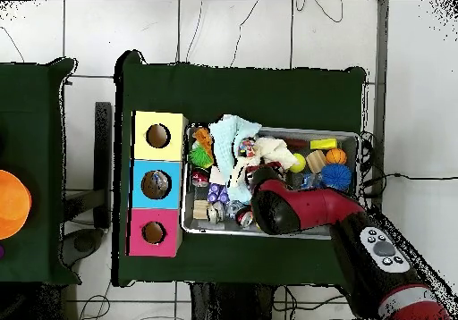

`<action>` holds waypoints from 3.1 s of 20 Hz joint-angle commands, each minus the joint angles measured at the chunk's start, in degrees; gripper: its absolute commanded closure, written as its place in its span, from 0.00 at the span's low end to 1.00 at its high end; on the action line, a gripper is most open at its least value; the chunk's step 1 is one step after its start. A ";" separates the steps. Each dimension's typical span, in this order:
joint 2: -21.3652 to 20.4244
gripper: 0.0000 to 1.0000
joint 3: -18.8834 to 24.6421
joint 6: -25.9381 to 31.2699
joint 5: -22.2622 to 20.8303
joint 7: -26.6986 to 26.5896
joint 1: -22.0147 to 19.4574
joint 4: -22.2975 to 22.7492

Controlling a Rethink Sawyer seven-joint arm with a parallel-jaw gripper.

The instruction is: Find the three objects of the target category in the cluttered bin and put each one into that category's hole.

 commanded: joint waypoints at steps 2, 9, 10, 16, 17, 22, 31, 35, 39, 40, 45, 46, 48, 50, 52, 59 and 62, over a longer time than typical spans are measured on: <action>-0.06 1.00 -3.57 -5.07 8.89 16.88 6.62 9.12; -2.48 1.00 -4.37 -2.86 14.49 15.96 7.89 12.35; -2.82 1.00 -4.65 -2.88 15.10 15.82 8.18 12.79; -2.76 1.00 -5.54 -4.82 17.25 14.68 8.52 14.58; -2.27 1.00 -5.55 -5.59 17.27 14.46 8.39 14.70; -0.45 1.00 -5.29 -7.51 17.13 13.04 7.57 14.52; 0.62 1.00 -4.65 -7.30 18.84 13.45 7.02 16.31; 0.57 1.00 -5.23 -8.44 22.04 15.38 8.94 17.58; -0.11 1.00 -6.11 -9.35 24.97 15.51 11.40 17.52; 0.23 1.00 -6.21 -9.66 25.18 15.26 11.41 17.35; 1.34 1.00 -6.85 -11.74 25.71 14.26 11.80 17.03; 1.55 1.00 -6.62 -12.14 25.30 13.92 11.40 17.04; 1.88 1.00 -6.75 -13.15 24.98 13.77 11.09 17.36; 1.84 0.00 -7.19 -13.91 24.83 12.95 11.21 17.22; 1.71 0.00 -7.75 -14.13 24.81 12.81 11.61 17.21; 1.81 0.00 -7.19 -12.40 24.10 10.86 9.98 16.83; 1.62 0.00 -6.76 -11.72 23.46 10.24 8.96 16.53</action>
